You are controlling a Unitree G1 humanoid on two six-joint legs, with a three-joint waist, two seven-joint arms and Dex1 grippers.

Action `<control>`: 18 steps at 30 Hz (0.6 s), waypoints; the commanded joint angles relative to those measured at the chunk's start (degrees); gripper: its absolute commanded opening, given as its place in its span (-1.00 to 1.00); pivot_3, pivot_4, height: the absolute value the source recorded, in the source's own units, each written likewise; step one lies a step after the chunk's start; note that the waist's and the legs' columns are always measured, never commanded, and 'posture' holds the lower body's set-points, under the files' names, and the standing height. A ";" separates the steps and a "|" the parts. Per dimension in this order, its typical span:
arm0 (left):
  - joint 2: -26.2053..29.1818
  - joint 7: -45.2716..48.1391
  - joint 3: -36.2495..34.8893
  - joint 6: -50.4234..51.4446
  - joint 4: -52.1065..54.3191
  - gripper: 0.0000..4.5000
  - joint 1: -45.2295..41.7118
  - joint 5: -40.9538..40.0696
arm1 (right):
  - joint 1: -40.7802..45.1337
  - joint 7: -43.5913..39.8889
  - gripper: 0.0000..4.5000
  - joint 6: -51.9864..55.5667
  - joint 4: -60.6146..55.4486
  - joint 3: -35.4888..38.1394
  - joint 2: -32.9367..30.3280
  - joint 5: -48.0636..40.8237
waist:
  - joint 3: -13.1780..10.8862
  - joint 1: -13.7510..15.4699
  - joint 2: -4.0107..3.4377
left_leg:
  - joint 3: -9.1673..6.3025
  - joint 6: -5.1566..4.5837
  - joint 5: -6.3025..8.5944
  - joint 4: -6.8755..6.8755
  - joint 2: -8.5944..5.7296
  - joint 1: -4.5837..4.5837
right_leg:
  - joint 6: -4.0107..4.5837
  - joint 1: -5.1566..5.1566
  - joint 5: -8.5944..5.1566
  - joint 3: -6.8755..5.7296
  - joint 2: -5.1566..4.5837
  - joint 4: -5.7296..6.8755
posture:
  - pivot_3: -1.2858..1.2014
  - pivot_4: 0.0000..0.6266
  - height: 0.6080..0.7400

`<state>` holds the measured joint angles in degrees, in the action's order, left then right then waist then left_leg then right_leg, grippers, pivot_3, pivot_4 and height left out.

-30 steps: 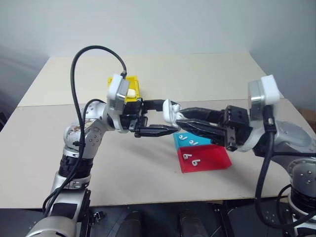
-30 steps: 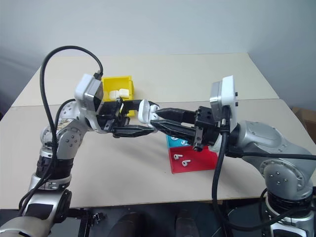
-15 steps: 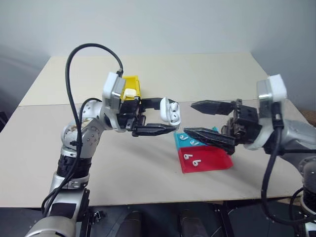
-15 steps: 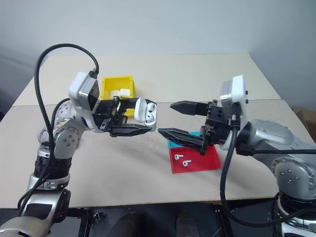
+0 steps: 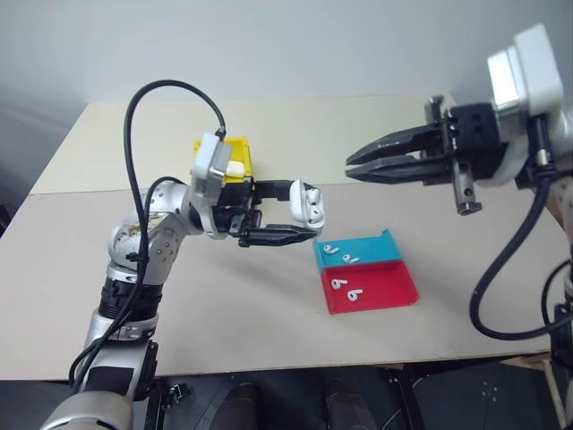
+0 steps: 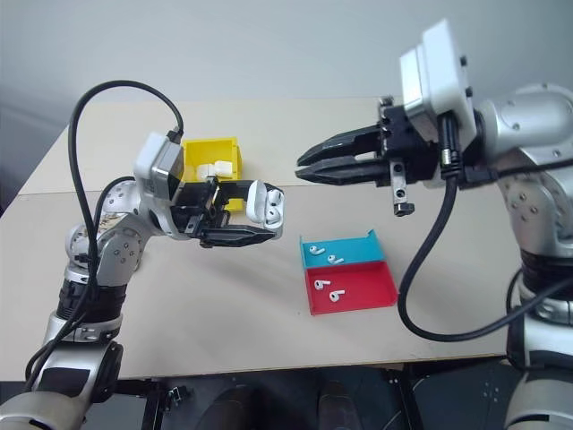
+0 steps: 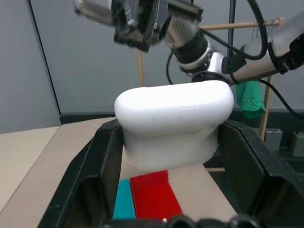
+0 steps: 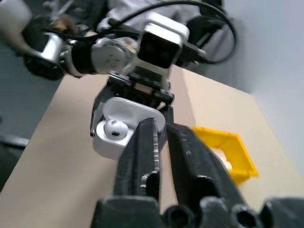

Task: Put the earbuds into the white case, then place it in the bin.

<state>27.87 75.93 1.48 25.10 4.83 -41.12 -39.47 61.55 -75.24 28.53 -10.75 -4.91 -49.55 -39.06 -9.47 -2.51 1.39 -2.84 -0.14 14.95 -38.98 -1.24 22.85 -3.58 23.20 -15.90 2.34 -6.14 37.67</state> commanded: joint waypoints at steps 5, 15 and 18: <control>-0.29 1.42 0.84 -2.78 -1.80 0.24 -1.72 1.98 | 12.56 -8.38 -0.99 -10.64 10.23 -9.07 8.59 12.65 | 0.00 0.10 0.00 | -0.04 0.02 -0.01 0.00 0.00 0.04 | 0.00 0.05 0.00 -0.04 0.00 0.28 | 0.03 -0.52 1.00; -0.29 1.02 0.53 -3.12 -1.20 0.24 -0.85 2.22 | 16.78 -14.70 -0.99 -20.37 18.27 -14.80 16.57 21.99 | 0.00 0.06 0.00 | -0.06 0.07 -0.04 -0.01 -0.03 0.07 | 0.00 0.14 0.00 -0.06 -0.02 0.34 | 0.03 -0.52 1.00; 0.20 0.61 -0.19 -3.07 -0.87 0.24 -0.44 1.92 | 15.57 -16.74 -0.99 -21.43 17.42 -16.60 13.18 19.32 | 0.00 0.12 0.00 | -0.10 0.09 -0.05 -0.01 -0.03 0.09 | 0.00 0.14 0.00 -0.09 -0.02 0.34 | 0.03 -0.52 1.00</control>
<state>27.39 76.94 2.73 22.65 1.86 -41.62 -37.04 77.36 -88.67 8.91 8.03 -21.94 -33.94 -17.44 -9.47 -2.39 1.39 -2.95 -0.06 14.91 -38.99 -1.27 22.96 -3.58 23.34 -15.90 2.23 -6.17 37.99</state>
